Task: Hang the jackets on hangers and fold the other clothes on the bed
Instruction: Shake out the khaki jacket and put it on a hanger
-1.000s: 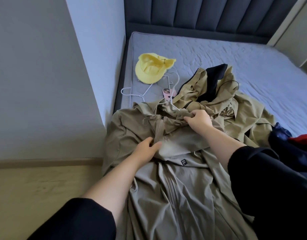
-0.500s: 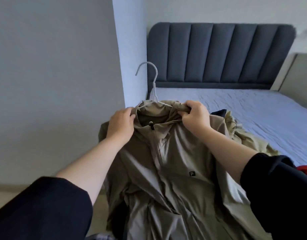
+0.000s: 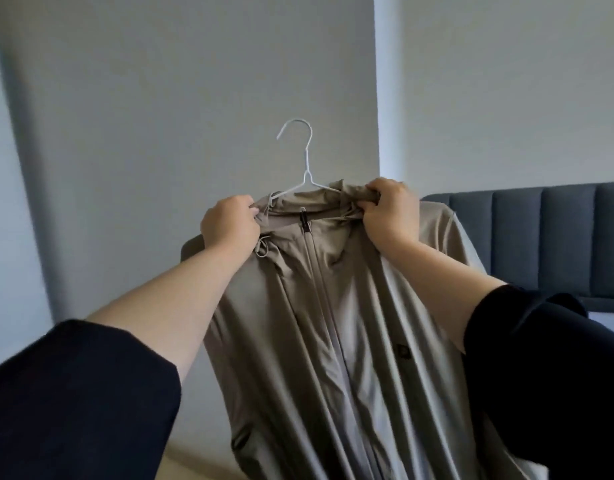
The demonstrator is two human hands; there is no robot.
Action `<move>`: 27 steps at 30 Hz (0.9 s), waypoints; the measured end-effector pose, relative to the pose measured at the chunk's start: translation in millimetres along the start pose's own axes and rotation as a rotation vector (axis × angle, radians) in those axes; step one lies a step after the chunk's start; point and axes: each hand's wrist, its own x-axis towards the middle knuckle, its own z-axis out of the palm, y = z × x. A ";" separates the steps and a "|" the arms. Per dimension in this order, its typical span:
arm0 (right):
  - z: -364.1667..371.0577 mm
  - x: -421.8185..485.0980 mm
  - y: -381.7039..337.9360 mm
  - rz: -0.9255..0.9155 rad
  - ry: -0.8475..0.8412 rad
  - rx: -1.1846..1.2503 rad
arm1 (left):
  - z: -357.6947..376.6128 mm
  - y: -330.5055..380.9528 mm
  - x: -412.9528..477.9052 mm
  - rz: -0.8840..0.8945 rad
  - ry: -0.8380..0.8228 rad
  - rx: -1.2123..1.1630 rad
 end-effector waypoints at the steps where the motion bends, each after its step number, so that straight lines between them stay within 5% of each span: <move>1: 2.6 11.4 -17.4 -0.041 0.022 0.007 | -19.8 -6.0 12.0 0.004 0.040 0.031; 6: 13.0 61.8 -90.3 -0.115 0.074 0.052 | -109.8 -27.7 64.7 0.001 0.224 0.179; 11: 27.1 73.2 -122.4 0.118 -0.189 0.252 | -162.4 -52.4 79.1 0.004 0.345 0.206; 16: 41.7 52.7 -158.8 0.426 -0.415 0.730 | -168.0 -64.2 63.9 0.128 0.368 0.204; 19: 48.9 43.4 -163.8 0.525 -0.330 0.818 | -165.7 -78.9 52.1 0.129 0.359 0.208; 21: 49.3 33.9 -154.8 0.467 -0.217 0.626 | -162.8 -93.4 44.2 0.094 0.358 0.193; 24: 52.3 10.6 -144.1 0.209 -0.442 0.051 | -154.8 -109.6 32.2 0.045 0.350 0.166; 27: 60.4 -4.4 -149.9 -0.062 -0.381 -0.112 | -142.7 -115.9 21.9 0.063 0.294 0.176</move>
